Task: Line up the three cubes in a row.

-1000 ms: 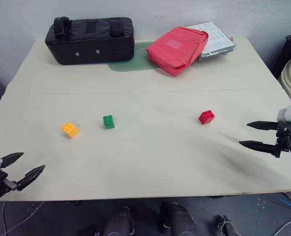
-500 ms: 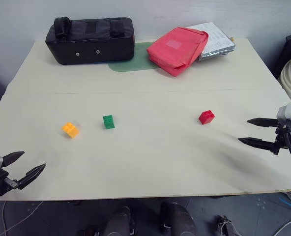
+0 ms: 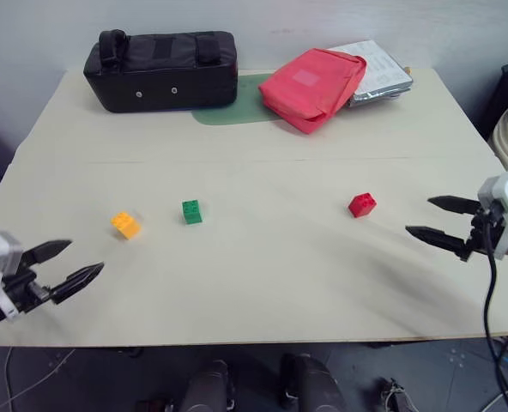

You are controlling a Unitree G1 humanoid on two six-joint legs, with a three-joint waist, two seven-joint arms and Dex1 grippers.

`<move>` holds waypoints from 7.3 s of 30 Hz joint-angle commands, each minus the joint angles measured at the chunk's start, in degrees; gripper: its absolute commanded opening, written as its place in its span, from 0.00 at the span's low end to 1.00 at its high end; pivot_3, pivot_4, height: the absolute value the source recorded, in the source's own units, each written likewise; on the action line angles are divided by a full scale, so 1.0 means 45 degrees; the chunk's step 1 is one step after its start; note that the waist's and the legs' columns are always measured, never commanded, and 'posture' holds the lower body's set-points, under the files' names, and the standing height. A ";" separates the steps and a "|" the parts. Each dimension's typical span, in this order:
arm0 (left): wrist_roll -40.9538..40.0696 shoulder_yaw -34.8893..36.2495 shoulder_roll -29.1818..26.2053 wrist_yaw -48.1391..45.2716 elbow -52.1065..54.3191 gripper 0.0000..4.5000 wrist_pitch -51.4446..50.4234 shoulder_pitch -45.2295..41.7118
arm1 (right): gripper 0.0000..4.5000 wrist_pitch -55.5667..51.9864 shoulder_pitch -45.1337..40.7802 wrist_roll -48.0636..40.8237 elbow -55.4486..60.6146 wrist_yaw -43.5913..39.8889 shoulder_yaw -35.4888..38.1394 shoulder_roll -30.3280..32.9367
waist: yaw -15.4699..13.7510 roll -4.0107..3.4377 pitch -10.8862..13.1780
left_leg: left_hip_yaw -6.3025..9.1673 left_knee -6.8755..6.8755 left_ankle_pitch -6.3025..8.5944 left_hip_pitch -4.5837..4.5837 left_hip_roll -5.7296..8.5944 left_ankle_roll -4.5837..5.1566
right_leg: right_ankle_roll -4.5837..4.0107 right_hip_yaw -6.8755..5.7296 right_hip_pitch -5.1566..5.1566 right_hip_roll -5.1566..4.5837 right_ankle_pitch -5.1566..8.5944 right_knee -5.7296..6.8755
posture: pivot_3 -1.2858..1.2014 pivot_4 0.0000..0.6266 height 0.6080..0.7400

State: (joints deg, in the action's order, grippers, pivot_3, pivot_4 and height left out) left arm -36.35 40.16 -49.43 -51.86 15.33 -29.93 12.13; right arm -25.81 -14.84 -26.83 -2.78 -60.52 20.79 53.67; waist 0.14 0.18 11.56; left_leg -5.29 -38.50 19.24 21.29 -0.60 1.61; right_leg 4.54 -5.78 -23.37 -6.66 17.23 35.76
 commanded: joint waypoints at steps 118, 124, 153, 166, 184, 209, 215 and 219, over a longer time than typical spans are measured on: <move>0.2000 -0.1650 -0.0911 -0.1815 -0.0014 1.00 0.2085 -0.0348 | 1.00 -0.0983 -0.3073 -0.2566 0.4124 -0.3109 -0.3295 -0.0266 | -0.0240 0.0034 -0.0018 | 0.0008 -0.0117 0.0034 0.0037 -0.0013 0.0036 | -0.0010 -0.0004 -0.0003 0.0006 -0.0011 0.0015 | 0.52 0.24 1.00; 0.3970 -0.6664 -0.1745 -0.3531 -0.3899 1.00 0.3374 -0.6914 | 1.00 -0.1146 -0.2352 -0.2495 0.5075 -0.2488 -0.3010 -0.0202 | -0.0279 0.0028 -0.0021 | -0.0013 -0.0122 0.0026 0.0049 -0.0006 0.0033 | -0.0004 -0.0032 -0.0011 0.0021 -0.0014 0.0033 | 0.52 0.24 1.00; 0.8578 -1.1603 0.2591 -0.5004 -1.3873 0.33 0.6608 -1.5159 | 1.00 -0.2018 -0.0504 -0.3366 0.7545 -0.0160 -0.2040 -0.0037 | -0.0317 0.0067 -0.0011 | -0.0138 -0.0167 0.0007 0.0067 -0.0007 0.0099 | 0.0075 -0.0058 -0.0038 0.0086 -0.0058 0.0060 | 0.52 0.24 1.00; 0.6319 -1.1619 0.1508 -0.5160 -0.0051 0.33 0.0054 -0.8794 | 1.00 -0.1266 0.1745 -0.3121 0.8229 -0.1670 -0.1701 0.1038 | -0.0336 0.0066 -0.0011 | -0.0059 -0.0185 0.0002 0.0073 -0.0009 0.0096 | 0.0074 0.0002 0.0004 0.0054 -0.0057 0.0051 | 0.52 0.24 1.00; 0.6909 -1.3556 0.1710 -0.2685 0.1999 0.33 -0.1205 -0.7835 | 1.00 -0.0436 0.2667 -0.2339 0.8357 -0.2637 -0.2175 0.1412 | -0.0348 0.0066 -0.0012 | -0.0001 -0.0216 0.0010 0.0007 -0.0009 0.0101 | 0.0060 -0.0025 0.0116 0.0033 -0.0050 0.0000 | 0.52 0.24 1.00; 0.6953 -1.3905 0.1576 -0.2333 0.1727 0.82 -0.0658 -0.7701 | 1.00 -0.0368 0.2263 -0.2098 0.8119 -0.2296 -0.2512 0.1186 | -0.0363 0.0065 -0.0012 | 0.0023 -0.0210 0.0012 -0.0014 -0.0009 0.0101 | 0.0058 -0.0040 0.0156 0.0023 -0.0049 -0.0028 | 0.52 0.24 1.00; 0.6265 -1.2834 0.1260 -0.2236 0.2145 0.99 -0.1361 -0.7604 | 1.00 -0.0248 0.1963 -0.1953 0.7853 -0.2447 -0.2658 0.1152 | -0.0336 0.0065 -0.0012 | 0.0025 -0.0209 0.0012 -0.0015 -0.0009 0.0101 | 0.0058 -0.0042 0.0155 0.0022 -0.0049 -0.0028 | 0.52 0.24 1.00; 0.5200 -1.0510 0.0404 -0.2260 0.2531 0.99 -0.1644 -0.6662 | 1.00 -0.0291 0.1256 -0.2169 0.7395 -0.2565 -0.2817 0.1050 | -0.0232 0.0063 -0.0011 | 0.0025 -0.0195 0.0013 -0.0015 -0.0011 0.0099 | 0.0054 -0.0044 0.0148 0.0023 -0.0046 -0.0034 | 0.52 0.24 1.00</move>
State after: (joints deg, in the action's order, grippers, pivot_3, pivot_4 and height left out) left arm -10.46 -11.93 -46.38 -61.95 24.27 -37.05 -19.08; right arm -27.53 -8.04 -35.32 30.61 -71.77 7.41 58.62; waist -0.90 0.46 11.51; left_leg -5.18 -39.35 19.30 21.22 -0.66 2.03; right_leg 4.77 -5.98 -22.71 -6.56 17.02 35.60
